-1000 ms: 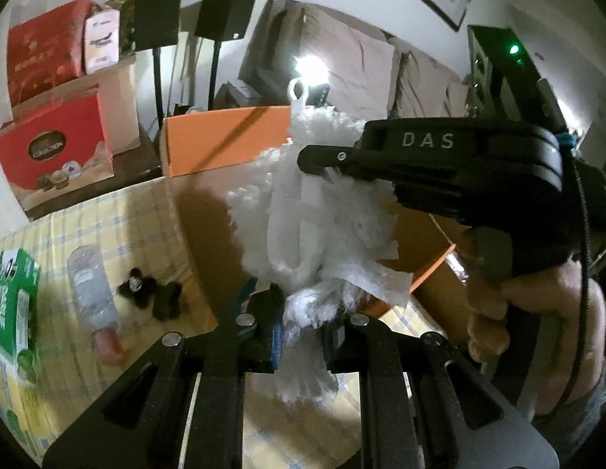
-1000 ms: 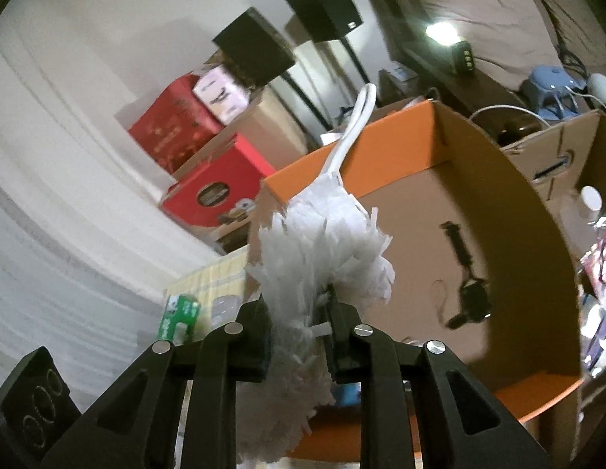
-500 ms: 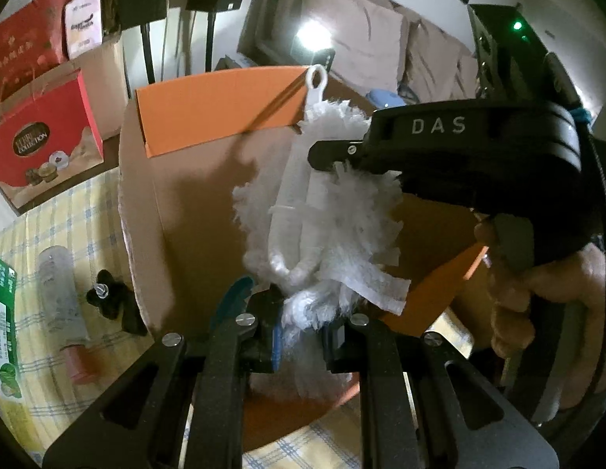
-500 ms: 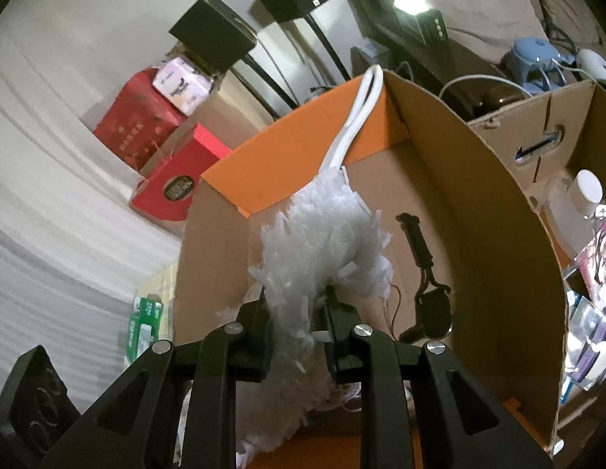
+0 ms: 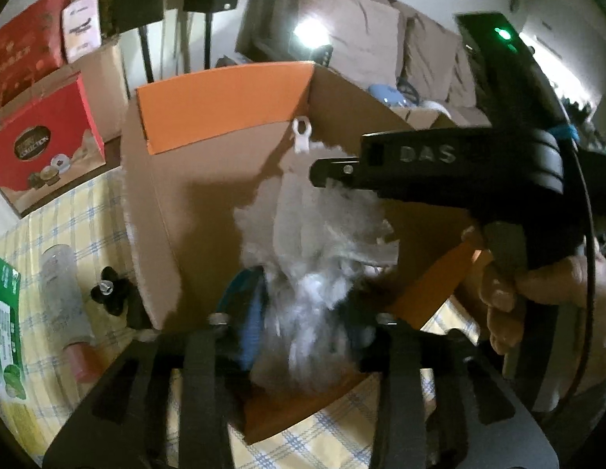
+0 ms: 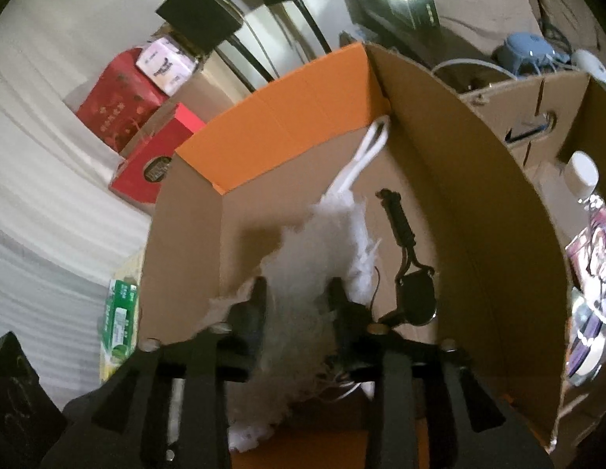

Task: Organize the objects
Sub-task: 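Open both grippers to drop the duster into the box, then move both grippers to the green Darlie toothpaste box on the table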

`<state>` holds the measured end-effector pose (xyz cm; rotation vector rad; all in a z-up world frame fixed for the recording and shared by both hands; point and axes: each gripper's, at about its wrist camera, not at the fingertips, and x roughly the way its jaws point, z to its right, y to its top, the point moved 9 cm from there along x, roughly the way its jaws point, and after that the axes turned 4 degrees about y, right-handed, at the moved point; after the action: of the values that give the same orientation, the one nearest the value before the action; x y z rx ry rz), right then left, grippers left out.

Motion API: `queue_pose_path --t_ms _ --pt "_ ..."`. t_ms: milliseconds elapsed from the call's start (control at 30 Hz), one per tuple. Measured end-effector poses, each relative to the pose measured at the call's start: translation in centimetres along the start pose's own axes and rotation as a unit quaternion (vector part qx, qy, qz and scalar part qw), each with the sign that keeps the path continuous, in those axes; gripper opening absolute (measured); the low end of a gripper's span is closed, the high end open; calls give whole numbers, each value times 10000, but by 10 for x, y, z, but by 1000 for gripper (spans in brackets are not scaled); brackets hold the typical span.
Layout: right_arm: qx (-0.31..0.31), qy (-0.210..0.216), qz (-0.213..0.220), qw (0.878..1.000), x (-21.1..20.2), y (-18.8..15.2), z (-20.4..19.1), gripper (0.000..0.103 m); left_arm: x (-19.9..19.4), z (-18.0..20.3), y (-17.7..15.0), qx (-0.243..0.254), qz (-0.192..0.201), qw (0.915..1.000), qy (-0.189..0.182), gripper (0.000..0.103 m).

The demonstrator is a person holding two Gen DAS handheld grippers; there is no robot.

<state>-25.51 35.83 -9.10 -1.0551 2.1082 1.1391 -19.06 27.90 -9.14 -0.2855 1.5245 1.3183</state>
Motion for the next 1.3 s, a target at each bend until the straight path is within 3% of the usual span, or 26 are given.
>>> queue_pose_path --t_ms 133,267,367,567,633,700,967,1133,1300 --pt "-135 -16 151 9998 -14 2 -10 55 -19 -9 5 -318 193 9989 -286 54" --pt "-242 19 279 9993 -30 1 -18 59 -36 -24 10 -431 343 9984 -157 57" --pt "-361 -12 367 9987 -38 0 -27 62 -50 -36 10 -527 443 9976 -63 67" --pt "-755 -242 471 9957 -45 -9 -46 77 -70 -54 -1 -675 499 9965 59 70" --pt "-940 -418 495 9935 -45 -13 -51 82 -75 -60 -5 -674 551 9960 185 87" --pt "-1128 -562 540 9906 -45 -16 -58 84 -83 -67 -10 -702 659 9949 304 92" --pt "-1521 -589 621 9846 -44 -31 -87 86 -106 -100 -30 -999 762 9902 606 95" --pt "-1753 -600 662 9805 -42 -41 -106 94 -123 -123 -43 -1172 763 9853 980 96" --pt "-2210 -854 856 9678 -43 -50 -130 103 -141 -147 -57 -1400 832 9792 1207 96"
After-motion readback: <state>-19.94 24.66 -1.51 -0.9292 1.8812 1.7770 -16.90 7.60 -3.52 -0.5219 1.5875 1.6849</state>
